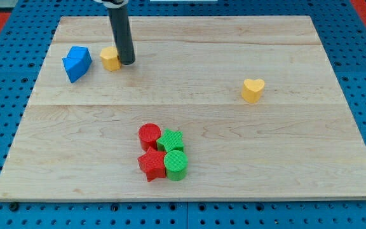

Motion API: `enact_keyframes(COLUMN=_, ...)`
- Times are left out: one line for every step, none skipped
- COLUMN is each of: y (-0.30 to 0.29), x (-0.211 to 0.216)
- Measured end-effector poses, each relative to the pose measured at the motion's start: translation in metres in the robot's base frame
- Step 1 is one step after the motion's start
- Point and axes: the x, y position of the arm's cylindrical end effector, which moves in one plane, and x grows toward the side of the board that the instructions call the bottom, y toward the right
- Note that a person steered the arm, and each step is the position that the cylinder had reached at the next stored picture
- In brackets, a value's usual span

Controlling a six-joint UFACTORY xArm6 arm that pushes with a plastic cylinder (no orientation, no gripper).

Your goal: Slide the yellow heart towards the center

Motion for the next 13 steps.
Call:
enact_keyframes(y=0.026, x=-0.005)
enact_keyframes(y=0.022, x=-0.019)
enact_keyframes(y=-0.008, x=-0.019)
enact_keyframes(y=-0.006, x=-0.019)
enact_keyframes(y=0.061, x=-0.019)
enact_keyframes(y=0.163, x=-0.019)
enact_keyframes(y=0.279, x=-0.015)
enact_keyframes(y=0.361, x=0.02)
enact_keyframes(y=0.372, x=0.072)
enact_keyframes(y=0.333, x=0.098)
enact_keyframes(y=0.284, x=0.099)
enact_keyframes(y=0.232, x=0.08)
enact_keyframes(y=0.178, x=0.057)
